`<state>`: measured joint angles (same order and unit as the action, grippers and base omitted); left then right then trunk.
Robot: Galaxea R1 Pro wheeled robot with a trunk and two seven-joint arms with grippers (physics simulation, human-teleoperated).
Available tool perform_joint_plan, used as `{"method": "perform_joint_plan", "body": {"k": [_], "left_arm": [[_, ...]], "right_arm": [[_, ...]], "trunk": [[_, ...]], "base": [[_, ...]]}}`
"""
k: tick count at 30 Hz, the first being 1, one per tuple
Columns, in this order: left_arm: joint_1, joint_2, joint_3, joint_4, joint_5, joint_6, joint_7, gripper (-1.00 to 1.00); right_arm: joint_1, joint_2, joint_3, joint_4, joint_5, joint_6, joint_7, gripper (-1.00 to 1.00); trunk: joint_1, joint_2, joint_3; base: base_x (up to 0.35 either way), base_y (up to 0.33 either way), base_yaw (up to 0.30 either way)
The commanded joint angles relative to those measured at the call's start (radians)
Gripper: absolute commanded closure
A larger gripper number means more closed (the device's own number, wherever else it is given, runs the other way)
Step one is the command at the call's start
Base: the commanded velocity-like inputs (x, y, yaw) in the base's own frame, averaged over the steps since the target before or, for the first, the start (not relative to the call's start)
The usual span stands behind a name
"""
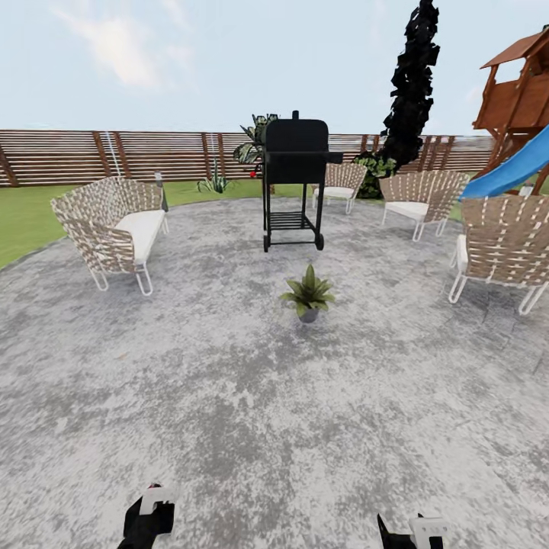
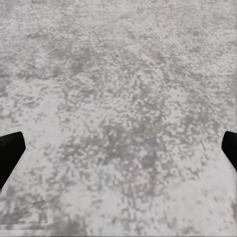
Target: Pick up the pesticide atomizer in the garden and spray insectifuge to fully cover both potted plants in the garden.
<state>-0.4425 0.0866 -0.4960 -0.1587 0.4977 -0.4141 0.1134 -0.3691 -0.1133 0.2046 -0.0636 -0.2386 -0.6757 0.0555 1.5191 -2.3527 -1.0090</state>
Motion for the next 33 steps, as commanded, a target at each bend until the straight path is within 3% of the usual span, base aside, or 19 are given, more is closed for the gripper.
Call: {"method": "perform_joint_plan", "body": {"k": [1, 28, 33], "left_arm": [[0.0, 0.001, -0.009, -0.001, 0.001, -0.002, 0.008, 1.0], [0.0, 0.001, -0.009, -0.001, 0.002, -0.002, 0.008, 1.0], [0.0, 0.001, -0.009, -0.001, 0.002, -0.002, 0.008, 1.0]], "right_arm": [[-0.001, 0.0, 0.005, 0.001, -0.011, -0.003, 0.006, -1.0], [-0.001, 0.0, 0.004, 0.001, -0.011, -0.003, 0.004, -1.0], [-0.001, 0.001, 0.004, 0.001, -0.011, -0.003, 0.004, -1.0]], "trunk": [[0.0, 0.0, -0.001], [0.0, 0.0, -0.001], [0.0, 0.0, 0.002]], "base": [[0.341, 0.0, 0.0], [0.34, 0.004, 0.0], [0.293, 0.19, -0.221]]}}
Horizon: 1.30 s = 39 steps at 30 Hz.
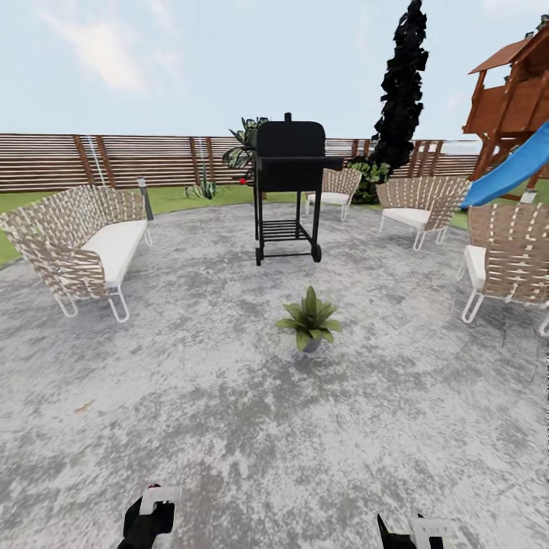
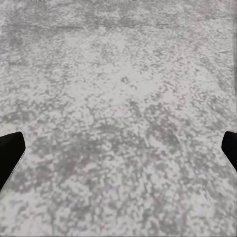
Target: Pick up the pesticide atomizer in the garden and spray insectifuge to fully cover both potted plants in the garden.
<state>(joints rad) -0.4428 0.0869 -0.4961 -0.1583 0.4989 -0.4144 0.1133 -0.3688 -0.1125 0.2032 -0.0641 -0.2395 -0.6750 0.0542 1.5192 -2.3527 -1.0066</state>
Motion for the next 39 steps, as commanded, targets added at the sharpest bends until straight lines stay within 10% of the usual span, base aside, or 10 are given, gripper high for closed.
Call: {"method": "perform_joint_plan", "body": {"k": [1, 39], "left_arm": [[0.0, 0.001, -0.009, -0.001, 0.001, -0.001, 0.008, 1.0], [0.0, 0.0, -0.009, -0.001, 0.001, -0.001, 0.006, 1.0]], "right_arm": [[-0.001, 0.0, 0.005, 0.001, -0.011, -0.003, 0.006, -1.0], [-0.001, 0.0, 0.005, 0.001, -0.011, -0.003, 0.006, -1.0]], "trunk": [[0.0, 0.0, 0.0], [0.0, 0.0, 0.007]], "base": [[0.282, 0.209, -0.242], [0.218, 0.263, -0.195]]}}
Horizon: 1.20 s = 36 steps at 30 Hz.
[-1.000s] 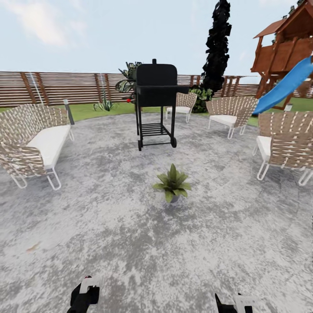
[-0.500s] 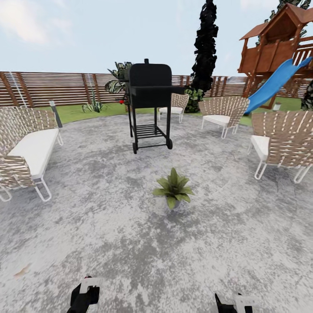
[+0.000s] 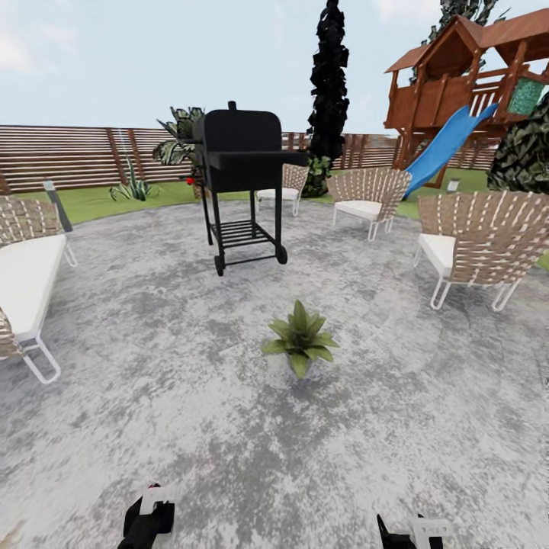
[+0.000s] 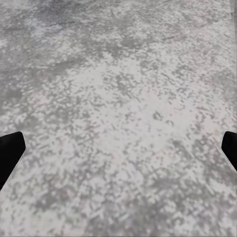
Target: Pick up the pesticide atomizer in the garden and spray insectifuge to fully cover both potted plants in the garden.
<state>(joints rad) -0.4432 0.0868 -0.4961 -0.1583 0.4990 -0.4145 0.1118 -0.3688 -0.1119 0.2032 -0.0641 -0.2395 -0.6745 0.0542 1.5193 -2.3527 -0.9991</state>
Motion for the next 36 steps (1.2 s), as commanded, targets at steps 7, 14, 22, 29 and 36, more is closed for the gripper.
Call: {"method": "perform_joint_plan", "body": {"k": [7, 14, 22, 29, 36], "left_arm": [[0.0, 0.0, -0.009, -0.002, 0.001, -0.001, 0.008, 1.0], [0.0, 0.0, -0.009, -0.001, 0.001, -0.001, 0.008, 1.0], [0.0, 0.0, -0.009, -0.001, 0.001, -0.001, 0.006, 1.0], [0.0, 0.0, -0.009, -0.001, 0.001, -0.001, 0.006, 1.0], [0.001, 0.0, -0.009, -0.001, 0.001, -0.001, 0.006, 1.0]], "right_arm": [[-0.001, 0.0, 0.005, 0.001, -0.011, -0.004, 0.006, -1.0], [-0.001, 0.0, 0.003, -0.001, -0.013, -0.004, 0.005, -1.0], [-0.001, -0.002, 0.002, -0.002, -0.014, -0.002, 0.003, -1.0], [-0.001, -0.006, 0.001, -0.003, -0.015, -0.004, 0.004, -1.0], [-0.001, -0.006, 0.001, -0.003, -0.015, -0.004, 0.004, -1.0]], "trunk": [[0.0, 0.0, -0.001], [0.0, 0.0, -0.001], [0.0, 0.0, -0.001], [0.0, 0.0, -0.001], [0.0, 0.0, -0.001]], "base": [[0.201, 0.277, -0.266], [0.202, 0.277, -0.267], [0.199, 0.281, -0.267], [0.197, 0.283, -0.268], [0.197, 0.282, -0.272]]}}
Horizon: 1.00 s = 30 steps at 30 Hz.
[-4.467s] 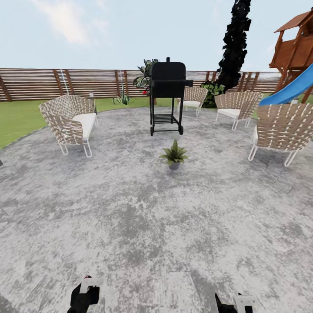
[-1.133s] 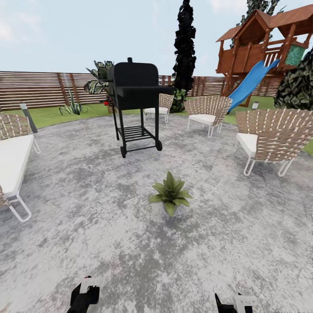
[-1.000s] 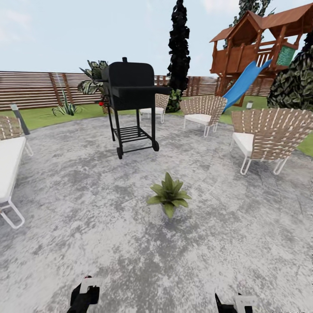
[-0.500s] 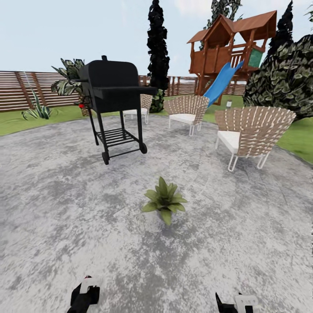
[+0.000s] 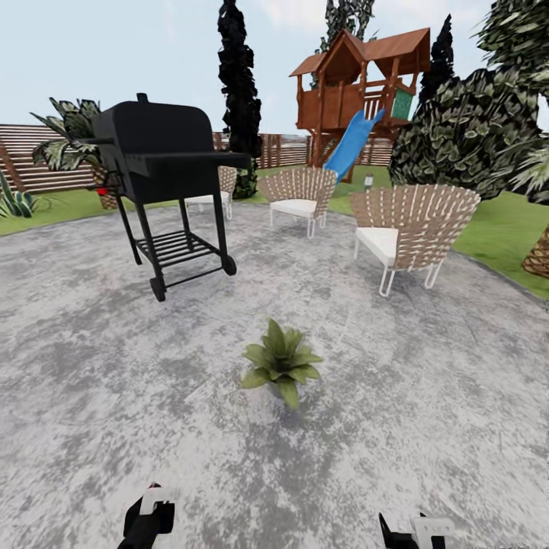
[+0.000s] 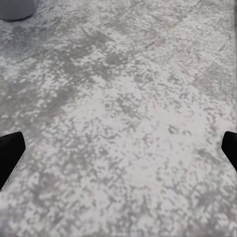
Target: Pick up the pesticide atomizer in the garden and spray insectifuge to fully cover both potted plants in the garden.
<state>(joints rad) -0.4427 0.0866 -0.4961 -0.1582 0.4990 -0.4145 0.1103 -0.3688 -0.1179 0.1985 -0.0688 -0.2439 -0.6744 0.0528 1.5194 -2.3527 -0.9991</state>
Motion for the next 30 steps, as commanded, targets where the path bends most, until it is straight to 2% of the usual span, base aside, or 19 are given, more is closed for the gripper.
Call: {"method": "perform_joint_plan", "body": {"k": [1, 21, 30], "left_arm": [[0.0, 0.001, -0.009, -0.001, 0.001, -0.001, 0.007, 1.0], [0.0, 0.001, -0.009, -0.001, 0.001, -0.001, 0.002, 1.0], [-0.001, 0.001, -0.009, -0.001, 0.001, -0.001, 0.002, 1.0]], "right_arm": [[-0.001, 0.0, 0.006, 0.001, -0.011, -0.004, 0.006, -1.0], [-0.001, 0.0, 0.008, 0.001, -0.009, -0.003, 0.006, -1.0], [-0.001, -0.001, 0.006, 0.001, -0.011, -0.002, 0.007, -1.0]], "trunk": [[0.0, 0.0, -0.001], [0.0, 0.0, -0.001], [0.0, 0.0, -0.001]], "base": [[0.195, 0.282, -0.273], [0.143, 0.298, -0.273], [0.056, 0.303, -0.273]]}}
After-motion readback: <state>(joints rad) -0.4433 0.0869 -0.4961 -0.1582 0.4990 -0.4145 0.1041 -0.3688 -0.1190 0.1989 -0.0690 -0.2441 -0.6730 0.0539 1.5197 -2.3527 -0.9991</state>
